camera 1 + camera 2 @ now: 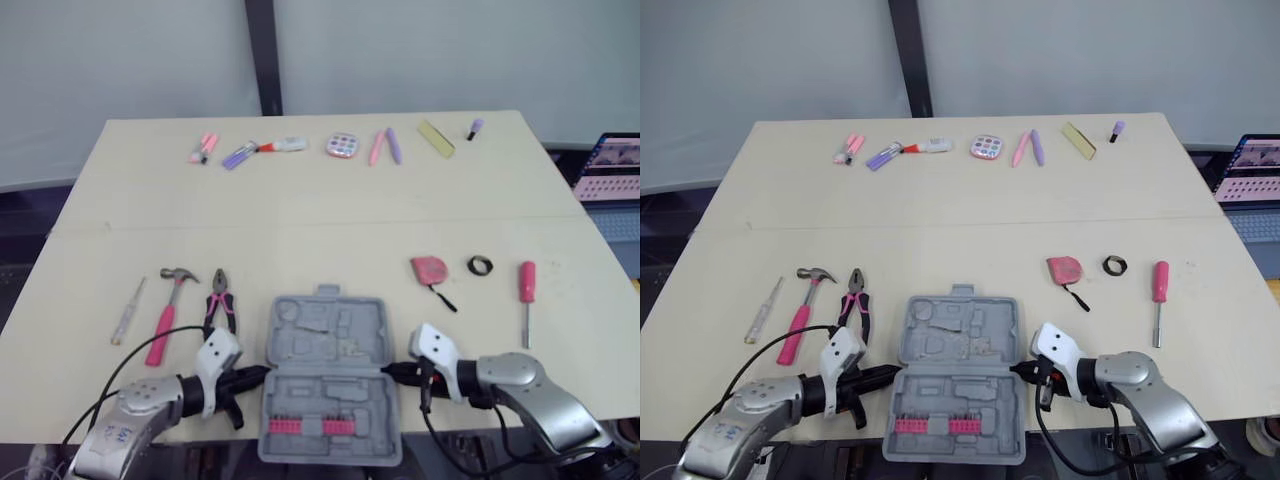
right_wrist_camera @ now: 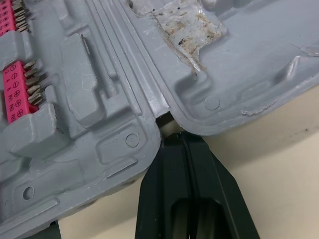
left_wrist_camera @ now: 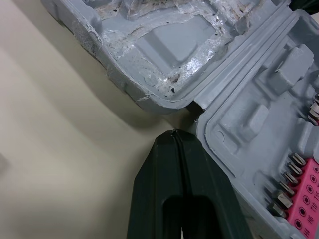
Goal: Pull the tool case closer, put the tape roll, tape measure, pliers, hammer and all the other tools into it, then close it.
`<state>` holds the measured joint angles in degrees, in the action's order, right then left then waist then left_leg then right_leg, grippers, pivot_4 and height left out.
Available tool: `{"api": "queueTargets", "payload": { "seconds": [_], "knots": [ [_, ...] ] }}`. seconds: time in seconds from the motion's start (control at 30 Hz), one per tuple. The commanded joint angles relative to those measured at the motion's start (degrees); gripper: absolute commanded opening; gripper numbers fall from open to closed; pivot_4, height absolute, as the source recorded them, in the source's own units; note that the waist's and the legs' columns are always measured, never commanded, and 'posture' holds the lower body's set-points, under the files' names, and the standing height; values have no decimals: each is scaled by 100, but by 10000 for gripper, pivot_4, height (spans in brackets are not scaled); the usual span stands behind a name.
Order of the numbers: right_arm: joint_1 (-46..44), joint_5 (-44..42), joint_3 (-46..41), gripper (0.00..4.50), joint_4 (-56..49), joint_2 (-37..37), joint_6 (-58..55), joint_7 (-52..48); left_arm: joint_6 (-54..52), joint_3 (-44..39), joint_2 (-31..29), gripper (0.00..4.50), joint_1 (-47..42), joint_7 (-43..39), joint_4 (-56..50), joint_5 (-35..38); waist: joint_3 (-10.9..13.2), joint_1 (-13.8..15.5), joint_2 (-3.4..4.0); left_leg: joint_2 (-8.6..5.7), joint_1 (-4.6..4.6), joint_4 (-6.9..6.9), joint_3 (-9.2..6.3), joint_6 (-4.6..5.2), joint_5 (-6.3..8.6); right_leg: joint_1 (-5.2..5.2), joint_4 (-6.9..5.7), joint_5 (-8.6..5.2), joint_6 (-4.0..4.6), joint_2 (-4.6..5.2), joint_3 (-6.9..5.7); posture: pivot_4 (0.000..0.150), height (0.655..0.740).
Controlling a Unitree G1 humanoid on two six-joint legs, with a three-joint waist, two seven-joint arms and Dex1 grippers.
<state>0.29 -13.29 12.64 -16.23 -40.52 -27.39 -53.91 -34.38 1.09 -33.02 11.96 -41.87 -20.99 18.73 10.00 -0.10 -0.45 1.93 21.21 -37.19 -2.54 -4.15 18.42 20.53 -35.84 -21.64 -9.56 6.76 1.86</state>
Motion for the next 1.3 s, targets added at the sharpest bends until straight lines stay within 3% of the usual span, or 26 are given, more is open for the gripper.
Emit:
{"api": "queueTargets", "payload": {
  "seconds": [0.03,1.03,1.3],
  "knots": [
    [-31,-96,-79,200,-185,-55,116,-125,83,51,2,336,92,-12,-197,58,0,1,0,0,0,0,0,0,0,0,0,0,0,0,0,1500,7400],
    [-23,-103,-53,200,-177,-90,76,-169,497,49,-3,336,277,10,23,-75,0,0,0,0,0,1,0,0,0,0,1,0,0,0,0,1500,7400],
    [49,-333,-529,200,-219,-451,65,-318,675,-764,-248,336,394,-253,-292,369,0,-1,0,0,1,1,0,0,0,0,2,0,0,0,0,1500,7400]
  ]
}}
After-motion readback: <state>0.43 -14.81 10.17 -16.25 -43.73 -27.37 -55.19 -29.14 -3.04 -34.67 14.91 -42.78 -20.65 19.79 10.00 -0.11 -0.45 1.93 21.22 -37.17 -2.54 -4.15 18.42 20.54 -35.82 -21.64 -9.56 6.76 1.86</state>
